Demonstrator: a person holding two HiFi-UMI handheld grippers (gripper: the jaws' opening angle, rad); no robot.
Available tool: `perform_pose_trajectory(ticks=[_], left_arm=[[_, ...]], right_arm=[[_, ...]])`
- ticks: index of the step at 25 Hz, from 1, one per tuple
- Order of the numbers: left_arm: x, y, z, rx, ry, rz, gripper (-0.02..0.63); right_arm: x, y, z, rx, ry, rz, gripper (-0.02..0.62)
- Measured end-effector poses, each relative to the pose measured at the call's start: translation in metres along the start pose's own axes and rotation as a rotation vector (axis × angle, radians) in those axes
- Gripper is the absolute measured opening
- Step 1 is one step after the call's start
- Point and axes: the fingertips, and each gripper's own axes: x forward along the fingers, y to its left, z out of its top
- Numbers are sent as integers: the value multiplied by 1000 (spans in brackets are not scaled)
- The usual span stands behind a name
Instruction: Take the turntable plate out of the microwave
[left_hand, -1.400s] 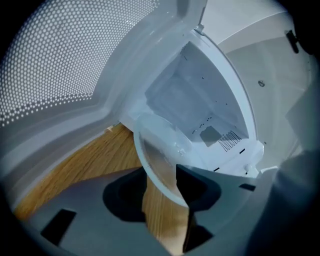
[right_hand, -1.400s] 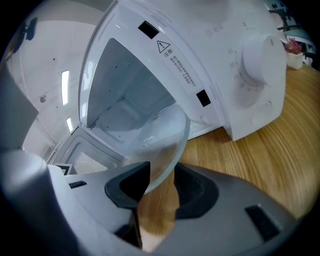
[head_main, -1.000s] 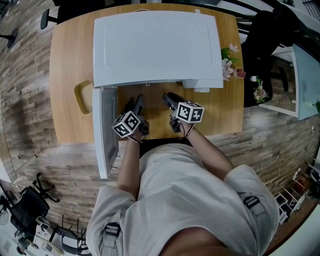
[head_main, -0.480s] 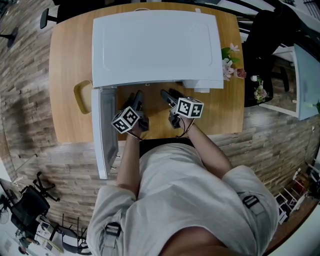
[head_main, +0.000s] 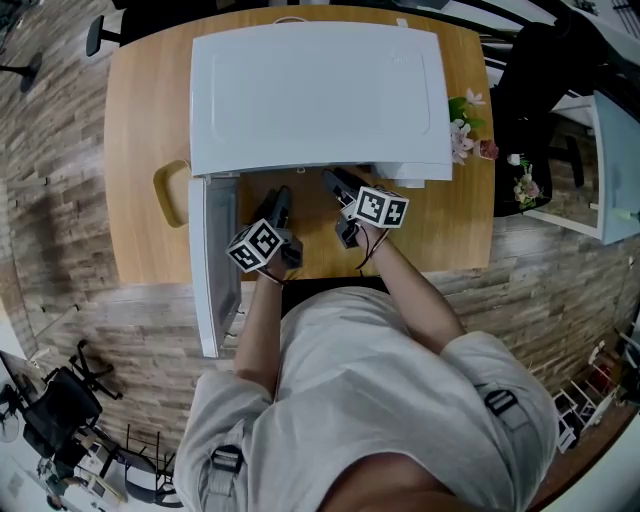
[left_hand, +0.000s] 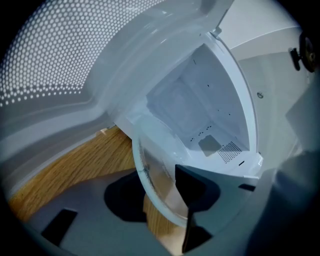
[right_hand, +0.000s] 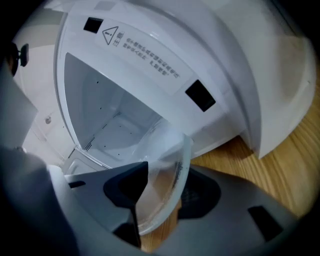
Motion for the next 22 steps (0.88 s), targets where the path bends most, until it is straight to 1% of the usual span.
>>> perform_pose_trajectory(ticks=[5,9,11,14,16,19,20,22], left_arm=[[-10,0,-6,-17,4,-9,184],[-14,0,-9,10,1,-14,193],[-13,2,-10,7,3,-16,203],[-12,2,-6,-11,-23,-25,218],[-9,5,-1,-38,-45,-30,251],[-1,4,7,-105,-71,-52,253],[2,2,8,-143,-81,-61,248],[6,4,11,-220,-101,-63,185]], right_arm=[[-12,2,-2,8,-26,21,150],[-21,7,-8,24,-39,22,141],[-23,7,-10,31,-40,24,132],[-24,9,-17,74,-28,45,126],[-25,10,-20,89,-29,51,124],[-26,6,-24,94,-27,46,121],[-26,7,-25,97,-24,50,121],[-25,12,-24,113,-19,66,121]])
